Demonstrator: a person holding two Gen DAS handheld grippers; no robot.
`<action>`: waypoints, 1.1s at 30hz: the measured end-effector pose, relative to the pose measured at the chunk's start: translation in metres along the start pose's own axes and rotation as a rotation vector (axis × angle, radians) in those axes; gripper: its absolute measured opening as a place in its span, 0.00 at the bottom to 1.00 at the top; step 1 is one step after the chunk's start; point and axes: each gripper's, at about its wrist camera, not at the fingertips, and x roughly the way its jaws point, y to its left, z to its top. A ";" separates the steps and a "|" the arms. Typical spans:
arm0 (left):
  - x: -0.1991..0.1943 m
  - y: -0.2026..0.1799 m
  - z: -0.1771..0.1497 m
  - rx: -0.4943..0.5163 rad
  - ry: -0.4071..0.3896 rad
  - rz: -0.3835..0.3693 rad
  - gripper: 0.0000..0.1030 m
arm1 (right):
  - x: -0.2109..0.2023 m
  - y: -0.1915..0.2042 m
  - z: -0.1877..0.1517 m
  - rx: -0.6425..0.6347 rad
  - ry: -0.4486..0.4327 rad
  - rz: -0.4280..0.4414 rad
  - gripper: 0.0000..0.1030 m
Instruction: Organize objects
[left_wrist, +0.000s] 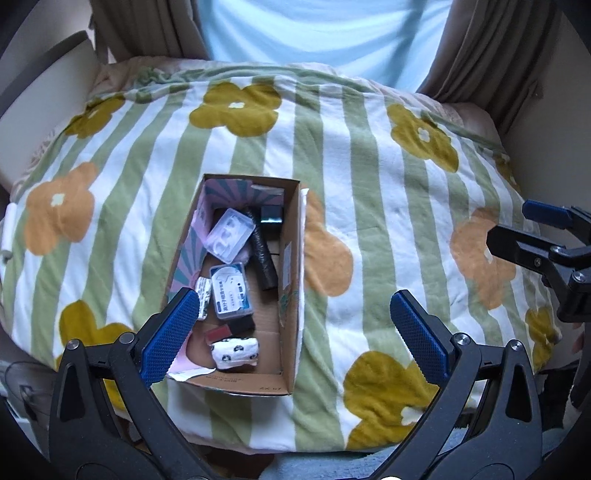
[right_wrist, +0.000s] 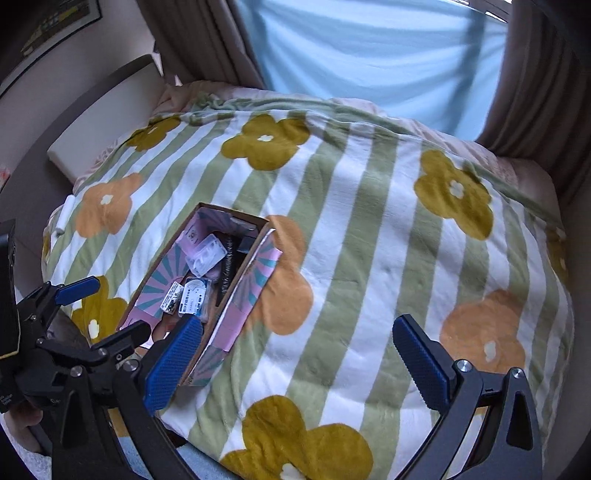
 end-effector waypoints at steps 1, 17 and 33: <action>-0.002 -0.006 0.002 0.009 -0.004 -0.007 1.00 | -0.005 -0.007 -0.005 0.032 -0.006 -0.009 1.00; -0.010 -0.075 -0.003 0.118 -0.039 -0.055 1.00 | -0.041 -0.072 -0.070 0.290 -0.044 -0.169 1.00; -0.013 -0.088 -0.004 0.135 -0.043 -0.054 1.00 | -0.053 -0.083 -0.068 0.300 -0.070 -0.186 0.99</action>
